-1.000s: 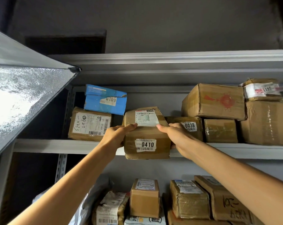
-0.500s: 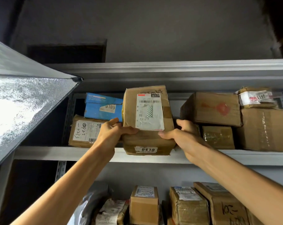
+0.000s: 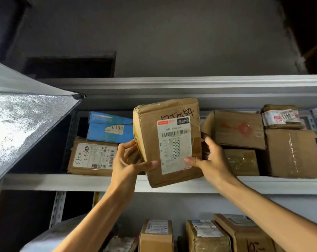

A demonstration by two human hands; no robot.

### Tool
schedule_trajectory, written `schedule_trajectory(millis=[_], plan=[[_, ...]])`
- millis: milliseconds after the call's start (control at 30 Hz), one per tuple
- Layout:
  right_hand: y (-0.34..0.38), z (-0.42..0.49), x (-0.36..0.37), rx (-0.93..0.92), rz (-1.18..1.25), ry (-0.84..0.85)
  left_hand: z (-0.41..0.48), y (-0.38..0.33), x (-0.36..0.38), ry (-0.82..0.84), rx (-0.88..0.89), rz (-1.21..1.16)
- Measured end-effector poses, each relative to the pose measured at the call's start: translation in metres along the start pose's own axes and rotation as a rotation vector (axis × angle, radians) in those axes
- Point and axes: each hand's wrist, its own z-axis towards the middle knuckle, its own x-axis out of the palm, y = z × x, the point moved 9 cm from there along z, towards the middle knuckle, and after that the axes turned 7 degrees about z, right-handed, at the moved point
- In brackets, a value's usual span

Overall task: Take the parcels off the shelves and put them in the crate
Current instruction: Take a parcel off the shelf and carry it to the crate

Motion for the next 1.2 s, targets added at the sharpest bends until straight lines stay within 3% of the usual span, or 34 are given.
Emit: schedule_trajectory(millis=[167, 533, 733, 867, 967, 1067, 1133, 1200], plan=[[0.003, 0.015, -0.015, -0.03, -0.015, -0.046, 0.0, -0.016, 0.01, 0.033, 0.136, 0.062], [0.005, 0.026, -0.025, -0.064, 0.11, -0.003, -0.022, -0.035, 0.028, -0.087, 0.397, 0.314], [0.014, 0.029, -0.026, -0.074, 0.061, 0.061, -0.01, -0.028, 0.015, -0.098, 0.286, 0.198], [0.006, 0.031, -0.025, 0.025, 0.25, -0.036, 0.005, -0.032, 0.017, -0.111, 0.125, 0.198], [-0.003, 0.03, -0.017, 0.148, 0.492, -0.05, 0.006, -0.043, 0.023, -0.217, 0.089, 0.292], [-0.01, 0.025, -0.008, 0.216, 0.63, 0.029, -0.001, -0.068, 0.035, -0.274, 0.185, 0.525], [-0.013, 0.023, -0.008, 0.234, 0.626, 0.033, 0.0, -0.086, 0.044, -0.278, 0.28, 0.699], [-0.003, 0.022, -0.011, 0.206, 0.458, 0.007, 0.01, -0.095, 0.039, -0.314, 0.29, 0.739]])
